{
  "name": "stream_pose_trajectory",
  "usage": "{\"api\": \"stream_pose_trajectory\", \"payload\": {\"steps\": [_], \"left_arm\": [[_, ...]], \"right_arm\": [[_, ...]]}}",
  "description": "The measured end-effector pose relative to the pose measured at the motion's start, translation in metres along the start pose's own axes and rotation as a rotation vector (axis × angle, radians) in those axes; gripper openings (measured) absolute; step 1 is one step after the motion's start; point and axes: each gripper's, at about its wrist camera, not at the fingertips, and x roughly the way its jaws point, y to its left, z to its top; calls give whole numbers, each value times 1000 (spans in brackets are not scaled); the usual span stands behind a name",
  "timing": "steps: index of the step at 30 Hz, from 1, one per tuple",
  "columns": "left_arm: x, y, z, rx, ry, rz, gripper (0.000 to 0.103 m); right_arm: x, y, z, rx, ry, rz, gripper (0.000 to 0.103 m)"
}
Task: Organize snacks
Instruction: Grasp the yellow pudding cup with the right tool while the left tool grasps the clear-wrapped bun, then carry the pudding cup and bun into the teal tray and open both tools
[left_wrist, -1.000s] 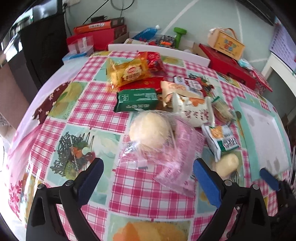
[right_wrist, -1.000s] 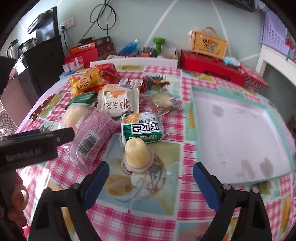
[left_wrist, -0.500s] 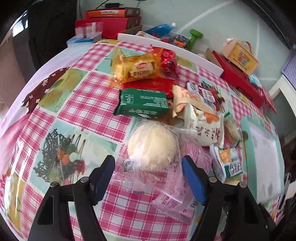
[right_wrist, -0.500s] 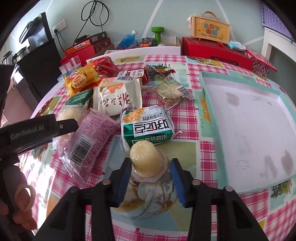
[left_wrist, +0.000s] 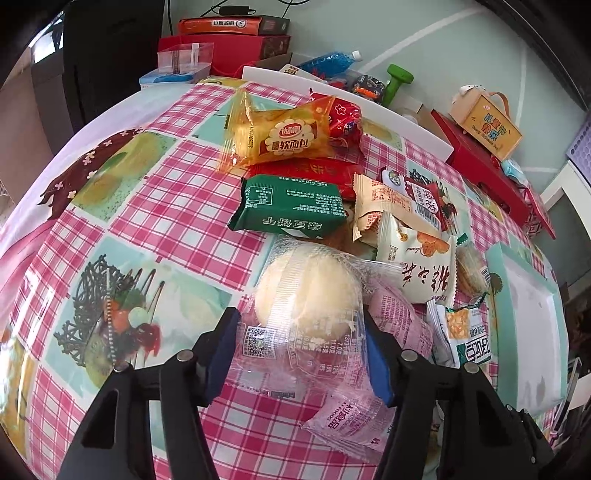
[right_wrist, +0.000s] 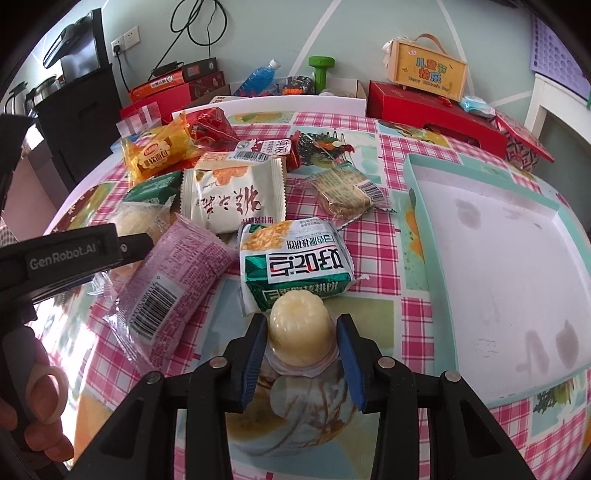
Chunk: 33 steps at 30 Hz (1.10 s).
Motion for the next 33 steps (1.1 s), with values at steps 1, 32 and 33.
{"api": "stream_pose_trajectory", "payload": {"steps": [1, 32, 33], "left_arm": [[0, 0, 0, 3, -1, 3, 63], [-51, -6, 5, -5, -164, -49, 54], [-54, -11, 6, 6, -174, -53, 54]], "right_arm": [[2, 1, 0, -6, 3, -7, 42], [-53, -40, 18, 184, -215, -15, 40], [-54, -43, 19, 195, -216, -17, 40]]}}
